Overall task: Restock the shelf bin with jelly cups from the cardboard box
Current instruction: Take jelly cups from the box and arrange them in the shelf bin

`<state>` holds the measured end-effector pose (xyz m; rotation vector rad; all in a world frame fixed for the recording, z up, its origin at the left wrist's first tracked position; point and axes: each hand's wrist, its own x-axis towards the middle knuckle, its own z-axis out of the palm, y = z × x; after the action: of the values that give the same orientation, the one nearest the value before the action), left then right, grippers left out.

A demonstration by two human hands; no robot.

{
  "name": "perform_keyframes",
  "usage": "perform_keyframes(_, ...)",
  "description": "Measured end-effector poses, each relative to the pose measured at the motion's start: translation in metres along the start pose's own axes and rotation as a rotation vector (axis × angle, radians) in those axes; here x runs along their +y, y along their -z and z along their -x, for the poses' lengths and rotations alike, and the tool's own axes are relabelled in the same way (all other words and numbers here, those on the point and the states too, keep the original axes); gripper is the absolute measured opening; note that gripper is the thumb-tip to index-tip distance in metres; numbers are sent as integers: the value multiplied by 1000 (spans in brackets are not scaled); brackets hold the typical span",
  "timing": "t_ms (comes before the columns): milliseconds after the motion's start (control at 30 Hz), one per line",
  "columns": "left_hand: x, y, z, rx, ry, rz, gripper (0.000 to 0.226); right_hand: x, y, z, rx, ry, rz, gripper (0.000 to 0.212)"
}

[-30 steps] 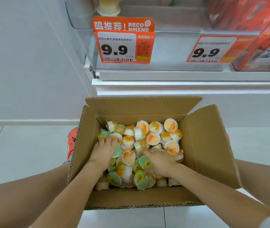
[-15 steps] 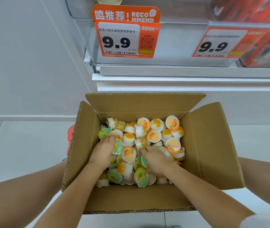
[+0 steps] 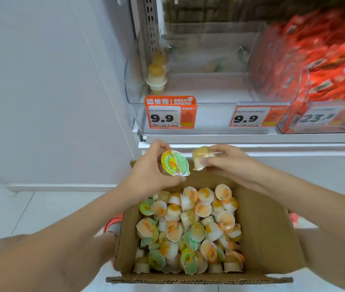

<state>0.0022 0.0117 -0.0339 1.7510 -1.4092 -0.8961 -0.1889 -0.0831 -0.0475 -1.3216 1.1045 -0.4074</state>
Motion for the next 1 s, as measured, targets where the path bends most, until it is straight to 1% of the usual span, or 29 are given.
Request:
perform_keyframes(33, 14, 7, -1, 1, -35, 5, 61, -20, 6, 9, 10, 40, -106, 46)
perform_keyframes(67, 25, 11, -3, 10, -63, 26, 60, -38, 9, 17, 17, 99, -159, 43)
perform_keyframes(100, 33, 13, -4, 26, -82, 60, 60, -52, 10, 25, 17, 163, -164, 41)
perform_keyframes(167, 45, 12, -5, 58, -99, 133, 61, -68, 6, 37, -4, 262, -157, 44)
perform_keyframes(233, 52, 6, -8, 83, -129, 164, 67, -69, -3, 42, 2, 313, -144, 48)
perform_keyframes(300, 56, 2, -11, 113, -159, 135, 75, -65, -12, 41, 35, 345, -120, 44)
perform_keyframes(400, 59, 0, -16, 121, -180, 121, 80, -67, -13, 38, 50, 393, -118, 39)
perform_keyframes(500, 64, 1, -17, 144, -203, 114, 86, -73, -10, 36, 53, 406, -166, 41)
perform_keyframes(600, 69, 2, -16, 168, -225, 97, 93, -75, -13, 34, 60, 418, -160, 46)
perform_keyframes(667, 67, 4, -16, 193, -223, 85, 89, -77, -15, 34, 50, 417, -154, 48)
perform_keyframes(767, 65, 5, -17, 235, -244, 34, 75, -79, -16, 34, 26, 400, -101, 57)
perform_keyframes(833, 64, 5, -16, 256, -264, 12, 73, -79, -18, 33, 23, 395, -83, 62)
perform_keyframes(933, 67, 4, -14, 270, -323, -67, 75, -80, -20, 33, 45, 405, -45, 58)
perform_keyframes(1000, 71, 7, -14, 241, -332, -84, 83, -82, -18, 34, 72, 431, -57, 54)
